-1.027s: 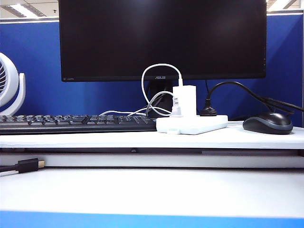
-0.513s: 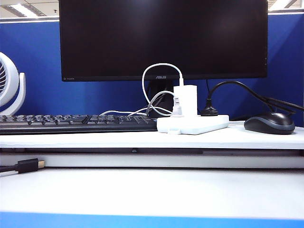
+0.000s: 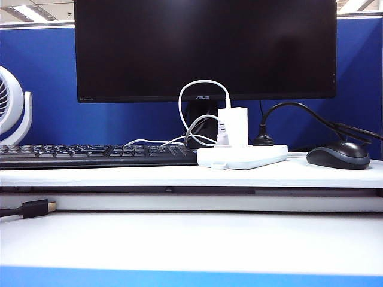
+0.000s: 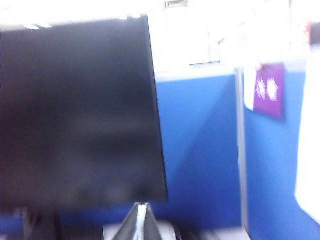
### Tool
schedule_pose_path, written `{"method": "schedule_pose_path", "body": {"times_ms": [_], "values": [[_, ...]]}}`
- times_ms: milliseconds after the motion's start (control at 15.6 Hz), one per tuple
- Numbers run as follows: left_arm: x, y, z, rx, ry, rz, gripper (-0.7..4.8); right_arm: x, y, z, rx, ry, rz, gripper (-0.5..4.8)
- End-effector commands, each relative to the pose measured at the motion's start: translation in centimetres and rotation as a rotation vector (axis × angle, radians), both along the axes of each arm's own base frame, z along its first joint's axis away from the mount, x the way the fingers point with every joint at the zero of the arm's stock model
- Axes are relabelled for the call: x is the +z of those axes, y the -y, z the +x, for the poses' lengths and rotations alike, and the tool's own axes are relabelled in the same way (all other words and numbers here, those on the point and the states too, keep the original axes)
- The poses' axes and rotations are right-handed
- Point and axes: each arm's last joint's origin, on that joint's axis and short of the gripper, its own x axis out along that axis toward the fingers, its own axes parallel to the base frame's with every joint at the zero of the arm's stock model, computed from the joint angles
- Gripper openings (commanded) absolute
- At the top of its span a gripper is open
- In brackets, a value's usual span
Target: Unplug the white charger from the socket, then place it next to the socket.
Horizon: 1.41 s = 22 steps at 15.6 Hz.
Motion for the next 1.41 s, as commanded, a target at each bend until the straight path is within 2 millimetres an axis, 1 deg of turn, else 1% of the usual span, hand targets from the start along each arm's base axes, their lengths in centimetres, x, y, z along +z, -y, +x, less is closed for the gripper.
{"method": "schedule_pose_path", "body": {"times_ms": [64,192,321,385,513,577,770,898,962,1027,1155,1347,1412], "values": [[3.9,0.4,3.4,-0.03,-0.044,0.021,-0.05,2.5,-0.5,3.6,0.103,-0.016,-0.032,-0.01],[5.9,0.8,6.4,-0.112,-0.075,0.05,-0.05,4.0,-1.1,6.9,0.228,-0.064,-0.069,-0.01],[7.3,1.7,10.2,-0.305,-0.117,0.058,-0.05,5.3,-1.7,10.3,0.372,-0.107,-0.105,-0.01],[7.7,2.3,11.9,-0.414,-0.133,0.061,-0.05,5.7,-1.9,11.8,0.415,-0.141,-0.111,-0.01],[7.3,3.8,14.2,-0.543,-0.171,0.07,-0.05,5.5,-2.4,14.0,0.48,-0.2,-0.115,-0.01],[6.8,4.6,15.1,-0.581,-0.181,0.121,-0.05,5.0,-2.9,14.8,0.515,-0.222,-0.117,-0.01],[4.8,8.3,16.1,-0.713,-0.227,0.21,-0.05,2.9,-4.6,17.1,0.61,-0.312,-0.119,-0.01],[4.1,10.0,16.1,-0.814,-0.239,0.22,-0.05,1.9,-6.1,17.9,0.657,-0.335,-0.173,-0.01],[3.6,11.8,16.0,-0.888,-0.23,0.252,-0.05,1.0,-6.6,18.7,0.665,-0.35,-0.225,-0.01],[3.0,12.9,16.1,-0.92,-0.23,0.277,-0.05,0.3,-7.3,19.2,0.691,-0.377,-0.223,-0.01],[1.5,14.9,16.3,-0.981,-0.273,0.286,-0.05,-1.1,-7.6,20.3,0.731,-0.426,-0.219,-0.01],[-1.0,16.8,17.2,-1.027,-0.348,0.288,-0.05,-2.9,-8.5,21.2,0.787,-0.501,-0.223,-0.01],[-1.7,17.1,17.6,-1.038,-0.355,0.287,-0.05,-3.8,-8.7,21.6,0.811,-0.521,-0.259,-0.01]]}}
